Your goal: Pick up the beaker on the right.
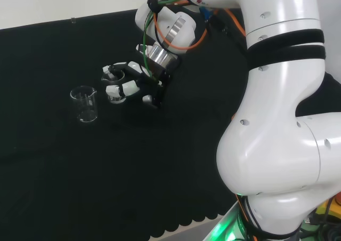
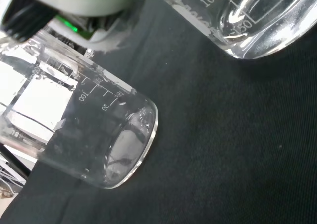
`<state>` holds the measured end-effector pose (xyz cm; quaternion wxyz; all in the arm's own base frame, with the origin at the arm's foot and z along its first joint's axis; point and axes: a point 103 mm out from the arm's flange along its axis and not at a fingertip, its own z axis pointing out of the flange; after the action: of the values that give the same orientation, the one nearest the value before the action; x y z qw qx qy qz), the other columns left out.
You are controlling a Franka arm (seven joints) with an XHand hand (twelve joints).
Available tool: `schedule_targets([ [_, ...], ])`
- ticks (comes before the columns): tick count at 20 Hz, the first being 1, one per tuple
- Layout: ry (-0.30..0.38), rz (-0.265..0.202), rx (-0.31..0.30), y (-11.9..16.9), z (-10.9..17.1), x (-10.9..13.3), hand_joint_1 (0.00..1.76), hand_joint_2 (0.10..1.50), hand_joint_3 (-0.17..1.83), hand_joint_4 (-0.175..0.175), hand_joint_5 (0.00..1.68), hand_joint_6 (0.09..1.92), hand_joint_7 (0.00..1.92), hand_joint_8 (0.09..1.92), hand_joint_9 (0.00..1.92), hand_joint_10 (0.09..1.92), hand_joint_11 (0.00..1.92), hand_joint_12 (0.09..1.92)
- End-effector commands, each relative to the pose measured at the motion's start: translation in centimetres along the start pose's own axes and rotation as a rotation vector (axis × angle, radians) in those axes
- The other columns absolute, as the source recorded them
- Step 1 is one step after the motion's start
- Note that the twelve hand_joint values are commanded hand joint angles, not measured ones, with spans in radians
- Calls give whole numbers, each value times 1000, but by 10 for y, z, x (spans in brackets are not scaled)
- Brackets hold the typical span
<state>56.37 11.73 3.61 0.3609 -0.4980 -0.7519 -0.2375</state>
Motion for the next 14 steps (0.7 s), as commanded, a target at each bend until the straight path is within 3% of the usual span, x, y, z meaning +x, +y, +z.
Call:
schedule_targets([
  [1,35,12,-15,3,5,-3,941,493,703,-41,493,442,541,601,544,592,8,1347],
  [6,48,8,-25,5,5,-3,943,493,705,-41,431,618,547,607,547,596,13,1351],
  [9,58,16,-58,4,4,-4,939,507,701,-28,481,689,574,611,561,599,23,1350],
  [10,54,28,-80,3,3,-4,945,538,688,-1,619,750,675,607,622,595,69,1347],
  [12,27,41,-112,2,1,-2,1039,716,518,117,1000,751,996,569,882,561,338,1282],
  [14,10,46,-130,3,-3,1,1096,757,457,162,1207,625,1288,464,1165,463,706,1113],
])
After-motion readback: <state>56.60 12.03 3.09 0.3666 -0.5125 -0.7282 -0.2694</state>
